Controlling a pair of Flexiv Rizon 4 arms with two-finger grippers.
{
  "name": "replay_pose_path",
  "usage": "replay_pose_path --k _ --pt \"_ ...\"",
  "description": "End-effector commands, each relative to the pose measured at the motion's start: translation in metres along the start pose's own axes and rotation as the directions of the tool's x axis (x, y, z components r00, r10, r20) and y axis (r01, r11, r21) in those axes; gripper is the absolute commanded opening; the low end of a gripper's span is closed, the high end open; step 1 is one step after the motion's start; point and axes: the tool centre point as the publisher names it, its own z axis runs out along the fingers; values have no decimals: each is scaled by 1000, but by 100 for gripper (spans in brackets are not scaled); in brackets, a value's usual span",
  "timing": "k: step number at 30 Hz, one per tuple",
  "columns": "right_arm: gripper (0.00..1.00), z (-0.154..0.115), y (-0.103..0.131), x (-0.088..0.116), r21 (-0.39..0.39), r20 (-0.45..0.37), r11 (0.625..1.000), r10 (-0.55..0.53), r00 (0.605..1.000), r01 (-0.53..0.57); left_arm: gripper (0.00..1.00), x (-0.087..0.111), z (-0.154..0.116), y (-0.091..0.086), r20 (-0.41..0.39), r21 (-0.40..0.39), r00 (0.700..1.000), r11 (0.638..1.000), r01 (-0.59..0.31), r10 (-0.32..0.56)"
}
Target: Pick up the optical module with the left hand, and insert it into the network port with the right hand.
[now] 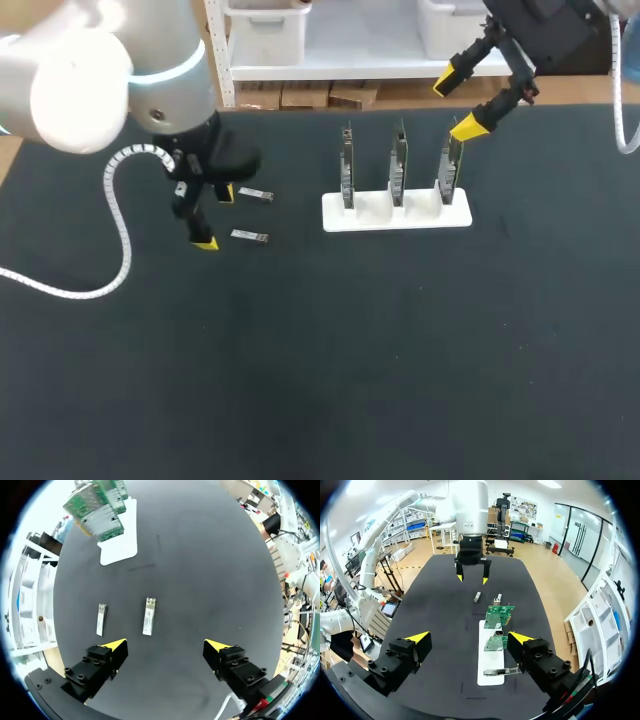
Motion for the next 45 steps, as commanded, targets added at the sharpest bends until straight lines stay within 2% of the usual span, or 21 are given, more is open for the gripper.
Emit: replay_pose_path --k 1,9,18,25,33,40,43,45 --pt "100 0 1 1 2 2 1000 -2 1000 2 100 -10 7 11 -23 22 1000 1000 4 -4" --pt "100 0 1 1 2 2 1000 -2 1000 2 100 -15 12 14 -29 17 999 1000 14 -14" --pt "100 0 1 1 2 2 1000 -2 1000 2 100 -24 30 10 -48 81 998 996 -28 32" --pt "100 0 1 1 2 2 1000 -2 1000 2 100 -19 32 20 -29 60 999 998 -17 19" --pt "100 0 1 1 2 2 1000 -2 1000 2 100 -10 34 29 -44 65 999 998 -3 6" --pt "100 0 1 1 2 2 1000 -2 1000 2 100 -13 37 29 -52 68 999 998 16 -13" --pt "100 0 1 1 2 2 1000 -2 1000 2 100 -12 41 29 -12 82 999 996 39 -39" --pt "100 0 1 1 2 2 1000 -2 1000 2 100 -12 43 29 -15 82 999 996 39 -38"
